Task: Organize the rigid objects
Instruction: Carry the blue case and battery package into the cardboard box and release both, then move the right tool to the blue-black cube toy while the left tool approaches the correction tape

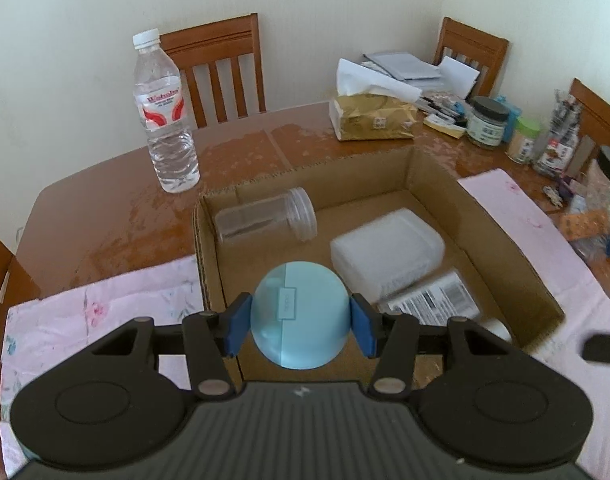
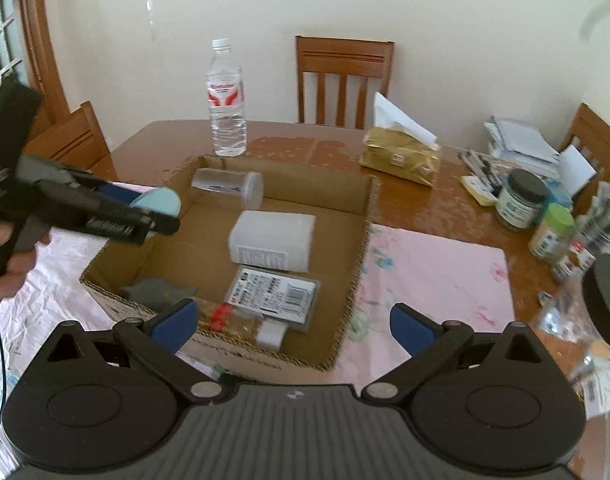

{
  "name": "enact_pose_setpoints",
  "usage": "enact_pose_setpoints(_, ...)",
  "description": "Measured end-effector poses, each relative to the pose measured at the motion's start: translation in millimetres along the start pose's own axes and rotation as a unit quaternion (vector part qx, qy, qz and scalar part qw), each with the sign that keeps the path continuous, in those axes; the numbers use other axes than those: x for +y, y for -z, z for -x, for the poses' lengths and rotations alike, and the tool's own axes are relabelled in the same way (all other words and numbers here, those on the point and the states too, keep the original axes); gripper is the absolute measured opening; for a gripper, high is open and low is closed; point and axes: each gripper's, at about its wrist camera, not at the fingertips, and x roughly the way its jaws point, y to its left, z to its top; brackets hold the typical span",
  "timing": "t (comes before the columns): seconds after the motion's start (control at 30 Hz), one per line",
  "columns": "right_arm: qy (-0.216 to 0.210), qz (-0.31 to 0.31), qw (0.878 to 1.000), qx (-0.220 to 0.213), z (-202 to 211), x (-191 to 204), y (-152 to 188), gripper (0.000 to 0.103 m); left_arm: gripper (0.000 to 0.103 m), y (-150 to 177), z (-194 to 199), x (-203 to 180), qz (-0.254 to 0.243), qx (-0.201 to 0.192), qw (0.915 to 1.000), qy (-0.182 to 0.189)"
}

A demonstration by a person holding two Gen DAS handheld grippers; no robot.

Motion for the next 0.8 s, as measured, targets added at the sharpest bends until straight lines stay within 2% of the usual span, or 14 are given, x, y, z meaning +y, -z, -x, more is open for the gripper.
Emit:
enact_pose_setpoints(0.03, 0.004, -0.002, 1.0, 0.0, 2.4, -1.8, 1.8, 0.103, 0.057, -2.9, -2.5, 0.7, 0.002, -0.004, 1.0, -0.003)
enact_pose_setpoints(0.17, 0.02, -0.01, 1.0, 0.002, 7.2, -7.8, 7.2, 0.103, 0.097, -11.2, -1.9, 3.5, 0.01, -0.028, 0.9992, -0.026)
enact_pose_setpoints(0.43, 0.034, -0.019, 0.999, 0.019, 7.1, -11.1, 21.6, 0.103, 0.1, 3.5, 22.4, 8.7, 0.023, -0.047, 0.9978, -0.041)
enact_pose_setpoints(0.7, 0.029, -0.041, 0.998, 0.049, -5.9, -5.9, 42.7, 0.103, 0.102, 46.2, 57.7, 11.3, 0.044, -0.062, 0.9948, -0.067)
enact_pose_setpoints(0.8, 0.026, -0.047, 0.996, 0.065, -11.2, -0.6, 52.0, 0.103, 0.102, 65.6, 66.3, 11.4, 0.063, -0.056, 0.9936, -0.074)
